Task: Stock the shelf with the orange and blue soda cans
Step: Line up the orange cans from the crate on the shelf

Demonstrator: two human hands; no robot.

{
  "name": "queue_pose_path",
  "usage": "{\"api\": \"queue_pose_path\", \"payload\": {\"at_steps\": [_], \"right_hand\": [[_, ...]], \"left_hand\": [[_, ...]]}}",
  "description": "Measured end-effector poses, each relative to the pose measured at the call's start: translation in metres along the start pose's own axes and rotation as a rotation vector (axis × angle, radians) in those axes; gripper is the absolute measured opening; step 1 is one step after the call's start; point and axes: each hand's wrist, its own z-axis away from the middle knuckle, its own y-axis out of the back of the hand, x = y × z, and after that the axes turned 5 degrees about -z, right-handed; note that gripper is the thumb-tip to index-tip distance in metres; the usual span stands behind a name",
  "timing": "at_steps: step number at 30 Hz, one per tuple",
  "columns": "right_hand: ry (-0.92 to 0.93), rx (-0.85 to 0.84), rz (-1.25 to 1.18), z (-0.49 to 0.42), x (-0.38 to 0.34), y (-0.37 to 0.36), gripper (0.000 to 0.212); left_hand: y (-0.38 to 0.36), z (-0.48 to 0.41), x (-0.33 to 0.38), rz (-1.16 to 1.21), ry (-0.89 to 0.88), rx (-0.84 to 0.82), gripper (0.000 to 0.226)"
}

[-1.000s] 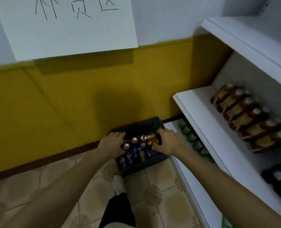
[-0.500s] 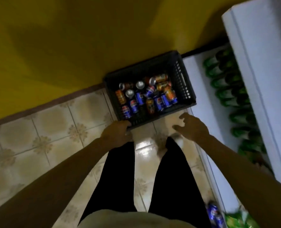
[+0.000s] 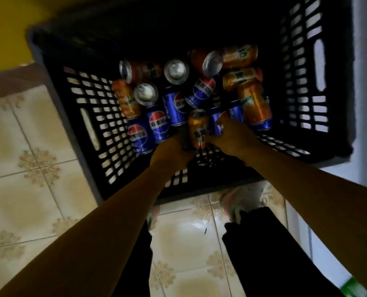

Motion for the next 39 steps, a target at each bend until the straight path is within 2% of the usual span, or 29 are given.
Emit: {"api": "queue_pose_path", "payload": {"at_steps": [4, 6, 10, 14, 16, 19, 20, 21, 24, 25, 27, 29, 33, 36, 39], "right_hand": [[0.082, -0.084, 0.010, -0.068, 0.013, -0.023, 0.053], [0.107, -0.057, -0.011, -0.086, 0.015, -0.032, 0.049], [0.113, -0.004, -0.116, -0.101, 0.021, -0.034, 0.039], [0.040, -0.045, -0.224, -0.091, 0.027, -0.025, 0.050], [-0.058, -0.012, -0.376, -0.060, 0.021, -0.006, 0.045], [-0.157, 0.050, -0.714, -0.033, 0.014, 0.008, 0.015], [-0.197, 0.040, -0.834, -0.014, 0.007, 0.016, 0.018], [-0.240, 0.007, -0.945, 0.007, -0.001, 0.025, 0.026], [-0.324, -0.205, -1.230, 0.066, -0.025, 0.048, 0.077], [-0.326, -0.278, -1.305, 0.083, -0.031, 0.054, 0.079], [-0.305, -0.361, -1.428, 0.116, -0.041, 0.068, 0.058], [-0.307, -0.373, -1.552, 0.148, -0.044, 0.082, 0.036], [-0.246, -0.226, -1.902, 0.204, -0.039, 0.099, 0.043], [-0.181, -0.126, -2.081, 0.242, -0.040, 0.112, 0.048], [-0.137, -0.099, -2.141, 0.284, -0.049, 0.122, 0.055]], "left_hand": [[-0.035, -0.080, -0.002, 0.081, 0.033, -0.031, 0.060], [-0.047, -0.102, -0.001, 0.225, 0.077, 0.011, 0.069], [-0.061, -0.117, 0.001, 0.399, 0.182, 0.103, 0.066], [-0.057, -0.098, 0.005, 0.507, 0.232, 0.131, 0.067], [-0.031, -0.061, 0.013, 0.595, 0.259, 0.078, 0.058], [-0.007, -0.027, 0.020, 0.855, 0.275, -0.001, 0.022], [0.009, -0.006, 0.027, 0.893, 0.286, -0.046, 0.021], [0.024, 0.017, 0.035, 0.912, 0.288, -0.100, 0.026], [0.058, 0.081, 0.055, 0.928, 0.218, -0.269, 0.048], [0.067, 0.099, 0.064, 0.914, 0.204, -0.307, 0.053], [0.079, 0.134, 0.084, 0.835, 0.181, -0.334, 0.056], [0.085, 0.167, 0.102, 0.769, 0.159, -0.271, 0.061], [0.086, 0.226, 0.114, 1.018, 0.212, -0.170, 0.074], [0.083, 0.264, 0.128, 1.140, 0.296, -0.170, 0.066], [0.083, 0.303, 0.149, 1.199, 0.243, -0.210, 0.058]]}}
